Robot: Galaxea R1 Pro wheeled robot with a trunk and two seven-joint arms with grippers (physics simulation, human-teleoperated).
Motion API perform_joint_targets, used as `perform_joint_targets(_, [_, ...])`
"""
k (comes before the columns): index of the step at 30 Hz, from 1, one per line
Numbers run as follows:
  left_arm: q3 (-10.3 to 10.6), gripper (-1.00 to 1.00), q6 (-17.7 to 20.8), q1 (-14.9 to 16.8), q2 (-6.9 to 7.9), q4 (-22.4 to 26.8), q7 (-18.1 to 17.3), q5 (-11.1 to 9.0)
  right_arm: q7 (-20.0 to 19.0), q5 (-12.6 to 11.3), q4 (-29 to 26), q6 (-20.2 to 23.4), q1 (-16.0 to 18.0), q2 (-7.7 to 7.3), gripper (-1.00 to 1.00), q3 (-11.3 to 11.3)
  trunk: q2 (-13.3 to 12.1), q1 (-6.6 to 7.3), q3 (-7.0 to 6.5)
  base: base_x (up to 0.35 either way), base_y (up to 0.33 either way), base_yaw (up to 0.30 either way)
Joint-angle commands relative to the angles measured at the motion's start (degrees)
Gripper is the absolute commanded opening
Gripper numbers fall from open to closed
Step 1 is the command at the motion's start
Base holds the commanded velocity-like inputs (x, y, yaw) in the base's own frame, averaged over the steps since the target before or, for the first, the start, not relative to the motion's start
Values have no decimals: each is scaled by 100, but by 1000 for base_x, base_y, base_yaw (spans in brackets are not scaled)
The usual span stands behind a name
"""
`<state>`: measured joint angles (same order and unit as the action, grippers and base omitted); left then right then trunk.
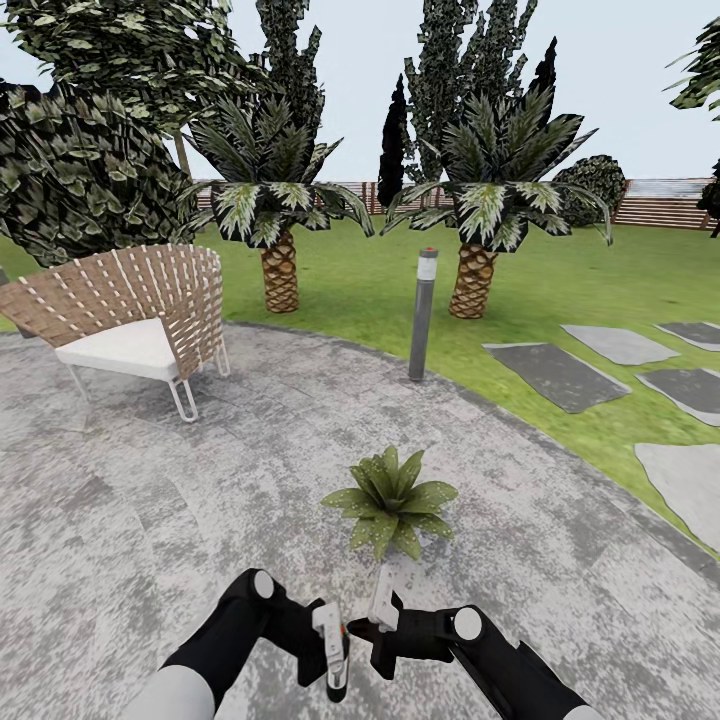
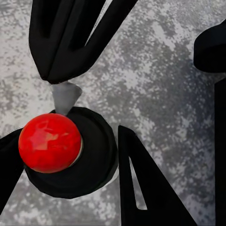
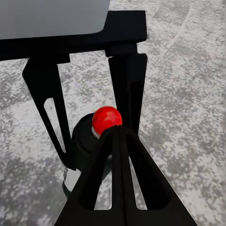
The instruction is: Pick up the pesticide atomizer in the garden and spray insectifuge to fully cover both potted plants in the garden.
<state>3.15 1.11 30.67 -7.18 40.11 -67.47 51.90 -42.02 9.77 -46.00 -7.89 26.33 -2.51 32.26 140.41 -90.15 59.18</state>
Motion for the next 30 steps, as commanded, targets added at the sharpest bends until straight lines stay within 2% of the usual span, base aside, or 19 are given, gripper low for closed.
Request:
perform_joint_targets(1, [-4,-100,12,1,6,4,-21,24,10,60,-5,-46,4,-4,-100,8,2,1,5,0,0,0])
perform_joint_targets(4, [-17,-100,1,-11,46,-6,-21,42,10,60,-1,-46,4,-4,-100,8,2,1,5,0,0,0])
perform_joint_targets(6, [-33,-100,-4,-46,126,-10,-21,65,7,60,2,-46,4,-4,-100,8,2,1,5,0,0,0])
perform_joint_targets(15, [-65,-100,-14,-137,1135,-81,-21,24,7,68,41,-46,4,-22,-100,2,2,1,5,0,0,0])
perform_joint_targets(19, [-69,-100,-16,-280,1531,-85,-21,18,10,68,58,-54,4,-55,-100,0,2,1,5,0,0,0])
perform_joint_targets(20, [-73,-100,-18,-362,1625,-84,-21,23,10,69,63,-54,4,-64,100,0,2,1,5,0,0,0])
perform_joint_targets(21, [-81,-100,-16,-433,1729,-83,-13,28,32,71,111,-51,4,-70,100,4,2,1,5,0,0,0])
perform_joint_targets(23, [-232,-100,-15,-467,1816,-88,125,22,103,70,374,-59,4,-73,100,1,2,1,5,0,0,0])
perform_joint_targets(24, [-360,-100,-15,-473,1825,-91,246,19,186,68,538,-62,4,-73,100,1,2,1,5,0,0,0])
perform_joint_targets(26, [-754,-100,-7,-480,1796,-162,704,10,647,63,990,-69,4,-73,100,9,2,1,5,0,0,0])
perform_joint_targets(27, [-904,-100,-3,-481,1781,-239,926,5,938,62,1195,-73,4,-73,100,15,2,1,5,0,0,0])
perform_joint_targets(28, [-1096,-100,0,-482,1756,-402,1269,-10,1452,56,1566,-90,2,-78,100,20,2,1,5,0,0,0])
perform_joint_targets(29, [-1297,-100,2,-483,1697,-658,1722,-141,2014,43,2034,-125,0,-71,100,23,2,1,5,0,0,0])
perform_joint_targets(30, [-1435,-100,0,-483,1649,-844,2048,-300,2337,34,2332,-186,-2,-61,100,24,2,1,5,0,0,0])
